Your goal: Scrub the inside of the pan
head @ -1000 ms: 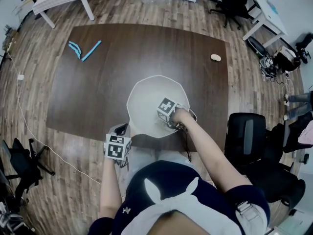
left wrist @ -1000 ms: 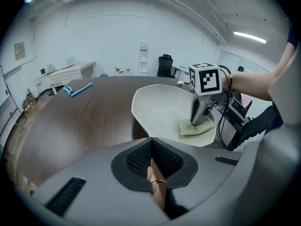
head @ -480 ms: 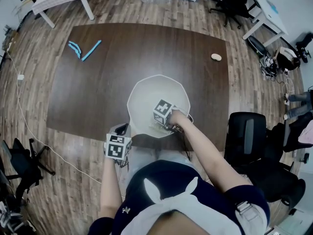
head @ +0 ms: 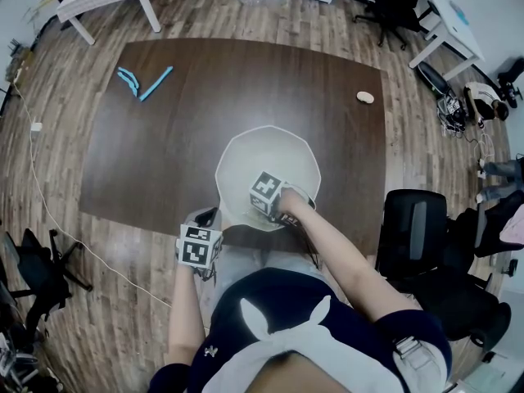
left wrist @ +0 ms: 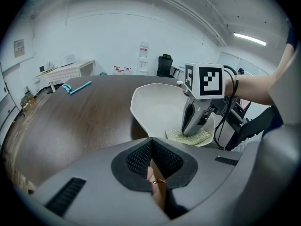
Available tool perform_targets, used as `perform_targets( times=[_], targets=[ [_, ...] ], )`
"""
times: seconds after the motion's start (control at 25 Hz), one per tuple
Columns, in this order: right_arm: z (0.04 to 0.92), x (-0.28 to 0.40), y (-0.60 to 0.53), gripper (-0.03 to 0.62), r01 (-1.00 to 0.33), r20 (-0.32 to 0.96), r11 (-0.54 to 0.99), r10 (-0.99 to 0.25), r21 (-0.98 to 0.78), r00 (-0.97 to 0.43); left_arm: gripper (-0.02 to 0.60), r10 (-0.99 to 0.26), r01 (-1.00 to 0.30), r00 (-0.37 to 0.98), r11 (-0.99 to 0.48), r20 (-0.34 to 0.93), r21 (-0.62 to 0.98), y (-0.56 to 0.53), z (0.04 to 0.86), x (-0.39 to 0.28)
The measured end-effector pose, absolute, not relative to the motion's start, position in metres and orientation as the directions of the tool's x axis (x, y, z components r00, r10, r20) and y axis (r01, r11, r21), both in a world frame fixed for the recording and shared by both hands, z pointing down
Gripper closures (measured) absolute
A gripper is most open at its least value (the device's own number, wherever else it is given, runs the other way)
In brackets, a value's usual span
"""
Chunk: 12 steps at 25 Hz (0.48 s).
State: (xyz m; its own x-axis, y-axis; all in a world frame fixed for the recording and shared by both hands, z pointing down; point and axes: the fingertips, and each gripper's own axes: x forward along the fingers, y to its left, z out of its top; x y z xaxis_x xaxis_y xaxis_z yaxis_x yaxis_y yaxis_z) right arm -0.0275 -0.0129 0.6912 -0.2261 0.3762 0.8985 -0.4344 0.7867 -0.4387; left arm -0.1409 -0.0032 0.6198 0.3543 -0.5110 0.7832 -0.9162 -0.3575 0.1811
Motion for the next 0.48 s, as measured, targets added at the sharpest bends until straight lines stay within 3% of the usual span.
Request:
perform_targets(
  times=[0.48],
  targets=[
    [0.694,-0.046,-0.025,0.563,-0.412,0.911,0.820,0.298,-0.397,-0.285,0.578,-0.496,-0.909,0.369,-0.368,0.786,0.195,-0.003,0.619,-0.140]
  ],
)
